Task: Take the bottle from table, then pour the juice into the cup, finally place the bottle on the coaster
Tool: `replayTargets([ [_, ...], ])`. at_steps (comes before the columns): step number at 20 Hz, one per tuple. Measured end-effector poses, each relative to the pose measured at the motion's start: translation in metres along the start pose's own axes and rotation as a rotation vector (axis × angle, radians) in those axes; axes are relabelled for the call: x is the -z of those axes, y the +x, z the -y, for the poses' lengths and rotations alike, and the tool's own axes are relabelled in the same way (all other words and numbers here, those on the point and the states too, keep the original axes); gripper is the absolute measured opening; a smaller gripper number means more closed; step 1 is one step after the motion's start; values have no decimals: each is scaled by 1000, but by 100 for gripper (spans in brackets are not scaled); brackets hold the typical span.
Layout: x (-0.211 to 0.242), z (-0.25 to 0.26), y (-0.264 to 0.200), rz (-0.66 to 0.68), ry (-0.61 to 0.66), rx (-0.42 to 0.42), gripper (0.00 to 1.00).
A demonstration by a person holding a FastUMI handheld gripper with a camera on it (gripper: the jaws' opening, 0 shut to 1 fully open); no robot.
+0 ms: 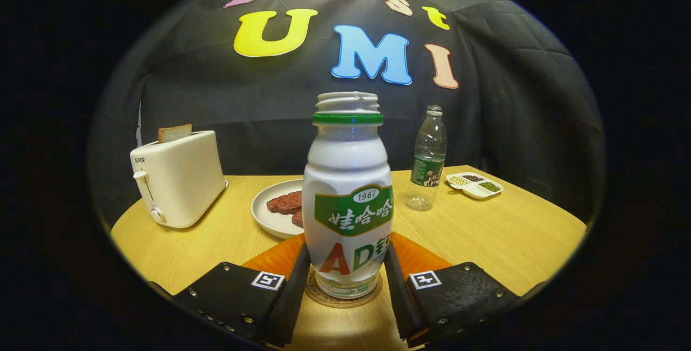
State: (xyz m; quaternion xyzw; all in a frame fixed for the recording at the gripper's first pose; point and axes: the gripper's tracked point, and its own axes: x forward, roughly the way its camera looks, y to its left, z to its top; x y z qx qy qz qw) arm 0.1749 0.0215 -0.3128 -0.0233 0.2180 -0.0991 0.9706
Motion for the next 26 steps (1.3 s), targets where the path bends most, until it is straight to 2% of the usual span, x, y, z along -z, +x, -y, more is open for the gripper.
replayTargets([
  [6, -1, 0, -3, 26, -20, -15, 73],
  [7, 0, -1, -4, 27, -21, -22, 76],
  [10, -9, -4, -12, 47, -10, -39, 97],
  [13, -24, -2, -28, 84, -11, -64, 97],
  [18, -69, 11, -83, 158, 1, -83, 97],
  [26, -139, 22, -182, 263, 23, -207, 97],
])
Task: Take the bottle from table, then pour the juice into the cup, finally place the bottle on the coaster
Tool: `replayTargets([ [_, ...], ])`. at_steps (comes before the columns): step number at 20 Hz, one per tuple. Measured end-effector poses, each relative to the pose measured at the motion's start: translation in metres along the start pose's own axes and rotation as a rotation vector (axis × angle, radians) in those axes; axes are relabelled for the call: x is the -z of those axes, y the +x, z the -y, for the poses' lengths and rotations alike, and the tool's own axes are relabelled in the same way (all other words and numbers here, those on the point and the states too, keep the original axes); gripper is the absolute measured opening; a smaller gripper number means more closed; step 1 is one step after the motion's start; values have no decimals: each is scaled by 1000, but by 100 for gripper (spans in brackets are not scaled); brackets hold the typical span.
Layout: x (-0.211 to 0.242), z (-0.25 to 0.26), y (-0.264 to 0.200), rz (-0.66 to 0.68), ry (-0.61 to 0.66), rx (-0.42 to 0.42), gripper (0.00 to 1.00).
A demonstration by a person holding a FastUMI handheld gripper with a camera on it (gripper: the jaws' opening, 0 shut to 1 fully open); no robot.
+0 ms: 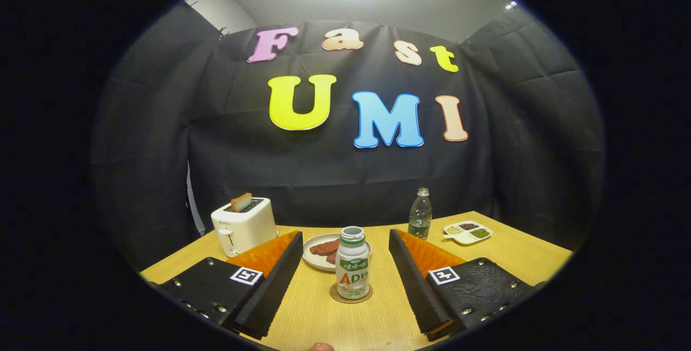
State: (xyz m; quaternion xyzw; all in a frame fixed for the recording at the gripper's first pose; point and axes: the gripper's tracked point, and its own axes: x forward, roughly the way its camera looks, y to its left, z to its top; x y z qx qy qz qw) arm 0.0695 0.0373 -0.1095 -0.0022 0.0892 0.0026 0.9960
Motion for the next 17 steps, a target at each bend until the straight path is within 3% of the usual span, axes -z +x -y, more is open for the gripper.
replayTargets([
  [10, -55, 27, -82, 85, -6, -19, 96],
  [17, -72, 35, -96, 118, -27, -8, 96],
])
